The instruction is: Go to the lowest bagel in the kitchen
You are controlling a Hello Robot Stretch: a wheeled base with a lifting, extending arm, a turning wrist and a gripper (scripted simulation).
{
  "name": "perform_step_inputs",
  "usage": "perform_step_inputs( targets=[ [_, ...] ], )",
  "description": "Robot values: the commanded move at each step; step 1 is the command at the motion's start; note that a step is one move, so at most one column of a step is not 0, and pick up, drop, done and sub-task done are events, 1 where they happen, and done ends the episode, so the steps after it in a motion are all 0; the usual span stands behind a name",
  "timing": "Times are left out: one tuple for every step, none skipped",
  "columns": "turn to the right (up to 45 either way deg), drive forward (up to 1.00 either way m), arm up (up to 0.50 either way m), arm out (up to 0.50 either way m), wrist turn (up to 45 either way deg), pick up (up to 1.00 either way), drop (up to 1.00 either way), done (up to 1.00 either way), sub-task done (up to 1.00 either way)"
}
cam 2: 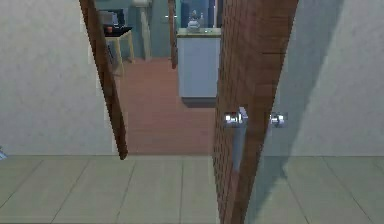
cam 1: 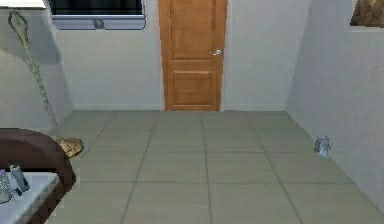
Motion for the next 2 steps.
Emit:
perform_step_inputs(
  targets=[
    [45.0, 0.0, 0.0, 0.0, 0.0, 0.0, 0.0, 0.0, 0.0],
    [18.0, 0.0, 0.0, 0.0, 0.0, 0.0, 0.0, 0.0, 0.0]
  ],
)
